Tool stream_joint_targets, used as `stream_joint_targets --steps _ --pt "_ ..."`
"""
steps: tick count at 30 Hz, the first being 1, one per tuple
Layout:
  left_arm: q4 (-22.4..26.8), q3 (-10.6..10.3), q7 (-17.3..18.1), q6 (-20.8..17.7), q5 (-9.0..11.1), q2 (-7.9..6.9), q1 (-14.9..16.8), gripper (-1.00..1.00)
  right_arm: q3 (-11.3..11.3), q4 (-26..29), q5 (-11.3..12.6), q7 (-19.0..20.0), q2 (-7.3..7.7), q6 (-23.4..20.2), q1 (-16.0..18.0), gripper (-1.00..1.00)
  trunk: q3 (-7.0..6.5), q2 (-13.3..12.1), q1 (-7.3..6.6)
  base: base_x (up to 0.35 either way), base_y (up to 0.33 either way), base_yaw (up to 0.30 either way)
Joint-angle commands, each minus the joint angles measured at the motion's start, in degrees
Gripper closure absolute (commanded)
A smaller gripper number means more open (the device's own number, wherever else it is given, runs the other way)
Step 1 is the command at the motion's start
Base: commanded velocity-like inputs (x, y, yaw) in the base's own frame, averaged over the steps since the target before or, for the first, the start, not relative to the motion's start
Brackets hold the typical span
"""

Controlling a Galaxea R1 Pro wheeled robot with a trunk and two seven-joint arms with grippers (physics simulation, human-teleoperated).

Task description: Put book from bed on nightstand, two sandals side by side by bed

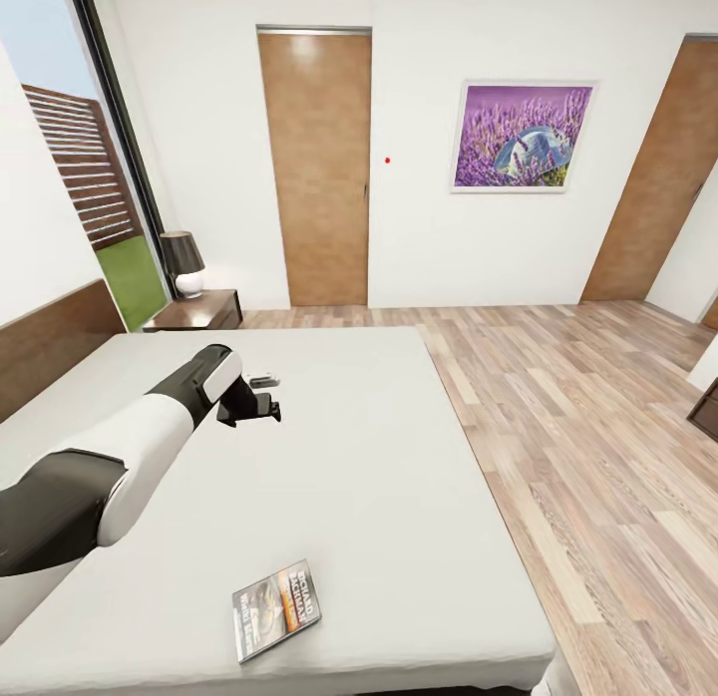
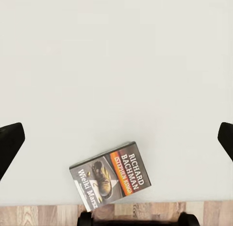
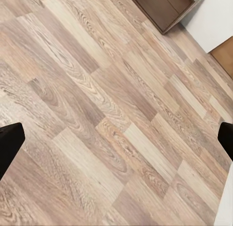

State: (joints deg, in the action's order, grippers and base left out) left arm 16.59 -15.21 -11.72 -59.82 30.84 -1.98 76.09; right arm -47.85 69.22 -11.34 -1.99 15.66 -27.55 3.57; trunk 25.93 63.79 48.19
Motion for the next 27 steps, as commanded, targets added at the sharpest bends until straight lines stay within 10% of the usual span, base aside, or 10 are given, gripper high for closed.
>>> stream_joint_targets --steps 1,27 --pt "0.1 -0.3 -0.4 -0.2 0.6 -0.04 0.0 -1.0 0.0 0.0 -0.3 0.0 0.0 -0.3 0.0 -1.0 0.06 0.0 0.0 -0.025 0.029 0.0" --pt "-1.6 -0.1 -0.5 1.5 0.8 0.2 -0.3 -1.0 -0.1 -3.1 -0.3 0.0 -0.04 1.8 0.0 -1.0 0.06 0.0 0.0 -0.003 0.004 0.0"
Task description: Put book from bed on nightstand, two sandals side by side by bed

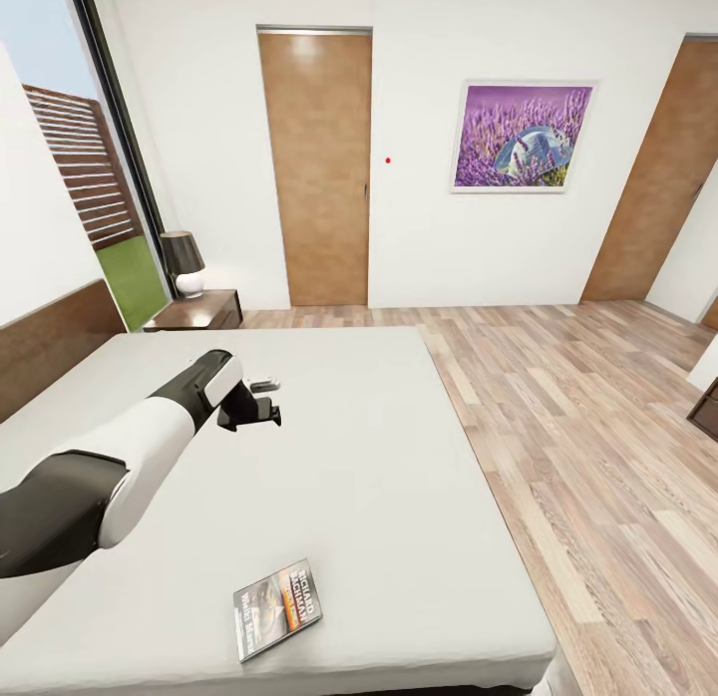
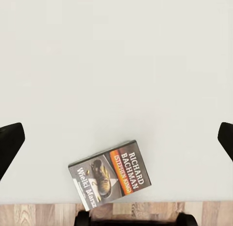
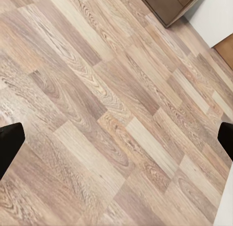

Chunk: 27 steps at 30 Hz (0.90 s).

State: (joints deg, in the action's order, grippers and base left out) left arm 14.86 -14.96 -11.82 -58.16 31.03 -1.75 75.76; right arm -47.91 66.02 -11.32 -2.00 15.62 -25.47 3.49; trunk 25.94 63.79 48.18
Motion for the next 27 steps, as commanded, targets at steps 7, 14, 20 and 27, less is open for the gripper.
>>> stream_joint_targets --steps 7,14,20,27 --pt "-0.5 -0.5 -0.6 3.9 0.3 -0.01 -2.6 -1.0 0.1 -0.5 -0.3 0.0 -0.2 0.6 0.0 -1.0 0.06 0.0 0.0 0.0 0.0 0.0" --pt "-0.7 -0.5 -0.4 5.3 0.5 -0.08 -5.9 -1.0 0.1 -0.9 -0.3 0.0 -1.09 0.9 0.0 -1.0 0.06 0.0 0.0 0.0 0.0 0.0" --pt "-0.7 -0.4 1.7 5.6 0.6 -0.09 -9.7 -1.0 0.1 -1.6 -0.3 0.0 -1.37 1.0 0.0 -1.0 0.06 0.0 0.0 0.0 0.0 0.0" --pt "-0.7 -0.4 5.2 5.6 0.6 -0.17 -13.0 -1.0 0.0 -3.3 -0.2 0.0 -1.39 1.1 0.0 -1.0 0.06 0.0 0.0 0.0 0.0 0.0"
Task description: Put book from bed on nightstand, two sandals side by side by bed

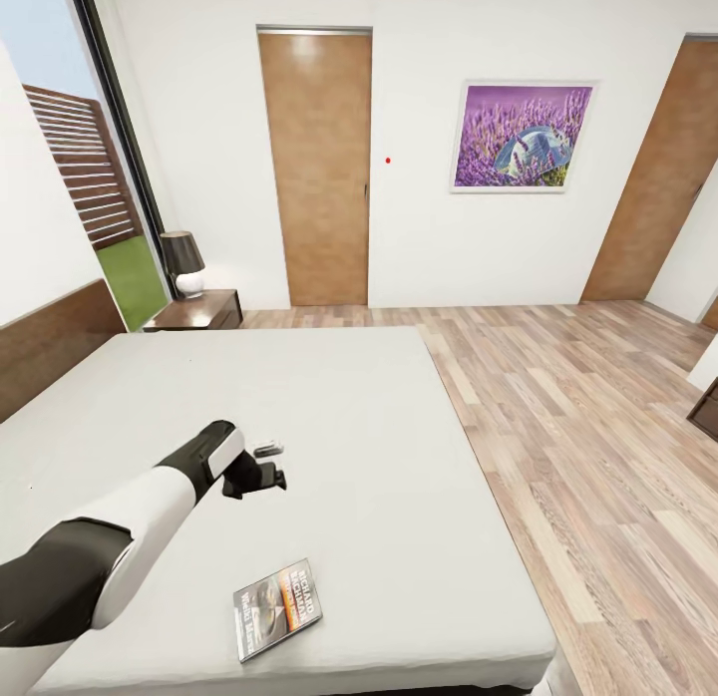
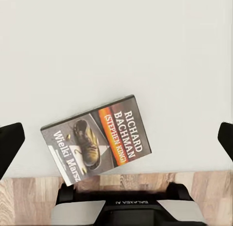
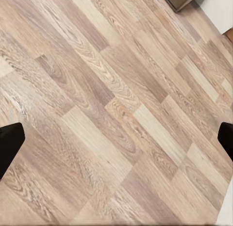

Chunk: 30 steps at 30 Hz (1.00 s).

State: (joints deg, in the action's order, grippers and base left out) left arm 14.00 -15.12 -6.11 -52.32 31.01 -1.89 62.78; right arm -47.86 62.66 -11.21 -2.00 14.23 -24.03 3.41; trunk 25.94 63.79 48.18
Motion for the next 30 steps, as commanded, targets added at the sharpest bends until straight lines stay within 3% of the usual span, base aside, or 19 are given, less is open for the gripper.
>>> stream_joint_targets --steps 1,9,14,21,30 --pt "0.1 -0.3 -0.2 -0.2 0.6 -0.03 -0.2 -1.0 0.0 -0.2 -0.3 0.0 0.0 -0.3 0.0 -1.0 0.06 0.0 0.0 0.0 0.0 0.0" --pt "0.1 -0.3 0.4 -0.3 0.6 -0.06 -2.3 -1.0 0.1 -1.0 -0.2 0.1 -0.21 -0.2 0.0 -1.0 0.06 0.0 0.0 0.0 0.0 0.0" --pt "0.2 -0.2 0.7 -0.4 0.6 -0.24 -3.0 -1.0 0.2 -1.2 -0.3 0.1 -1.3 0.0 0.0 -1.0 0.06 0.0 0.0 0.0 0.0 0.0" --pt "0.6 -0.2 0.6 -0.3 0.6 -0.43 -3.3 -1.0 0.2 -3.0 -0.3 0.1 -2.43 4.2 0.0 -1.0 0.06 0.0 0.0 0.0 0.0 0.0" --pt "0.6 -0.1 2.3 -0.7 1.0 -0.67 -3.4 -1.0 0.2 -5.8 -0.4 0.1 -2.6 6.5 -0.1 -1.0 0.06 0.0 0.0 0.0 0.0 0.0"
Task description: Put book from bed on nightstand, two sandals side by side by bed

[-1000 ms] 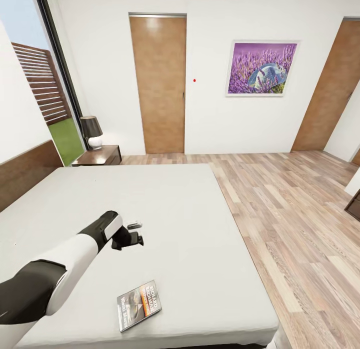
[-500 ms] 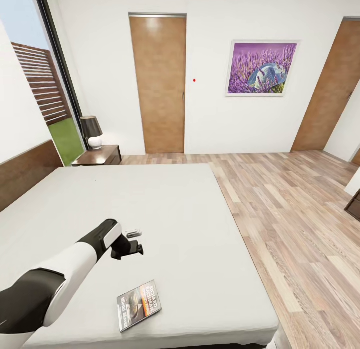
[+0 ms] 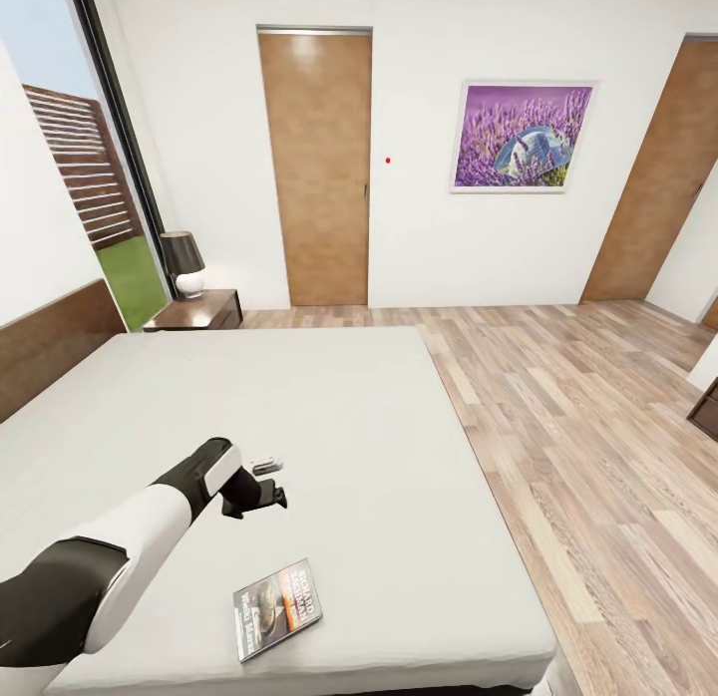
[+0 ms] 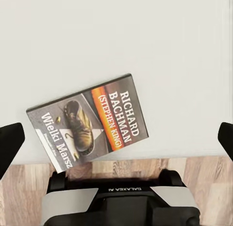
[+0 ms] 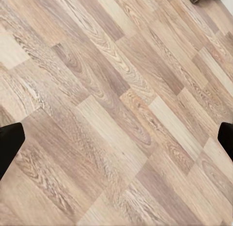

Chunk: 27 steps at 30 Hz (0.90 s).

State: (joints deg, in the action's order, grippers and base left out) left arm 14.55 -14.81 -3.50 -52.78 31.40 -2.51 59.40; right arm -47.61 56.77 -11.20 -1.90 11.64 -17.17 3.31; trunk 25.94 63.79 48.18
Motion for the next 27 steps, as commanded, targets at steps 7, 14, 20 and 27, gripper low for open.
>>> stream_joint_targets --steps 7,14,20,27 --pt "0.0 -0.5 5.9 -0.5 2.0 -1.85 0.0 -1.0 0.0 -2.4 -0.4 -0.1 0.02 0.0 0.0 -1.0 0.06 0.0 0.0 0.0 0.0 0.0" --pt "0.1 -0.6 7.5 -0.7 2.1 -2.54 0.1 -1.0 0.0 -3.6 -0.5 -0.1 0.05 0.1 0.0 -1.0 0.06 0.0 0.0 0.0 0.0 0.0" --pt "0.2 -0.7 7.8 -0.6 2.0 -2.95 0.1 -1.0 0.0 -4.5 -0.5 -0.1 0.15 0.1 0.0 -1.0 0.06 0.0 0.0 0.0 0.0 0.0" --pt "0.4 -0.7 7.9 -0.3 2.0 -5.63 0.1 -1.0 0.0 -7.2 -0.5 -0.1 0.33 4.0 0.0 -1.0 0.06 0.0 0.0 0.0 0.0 0.0"
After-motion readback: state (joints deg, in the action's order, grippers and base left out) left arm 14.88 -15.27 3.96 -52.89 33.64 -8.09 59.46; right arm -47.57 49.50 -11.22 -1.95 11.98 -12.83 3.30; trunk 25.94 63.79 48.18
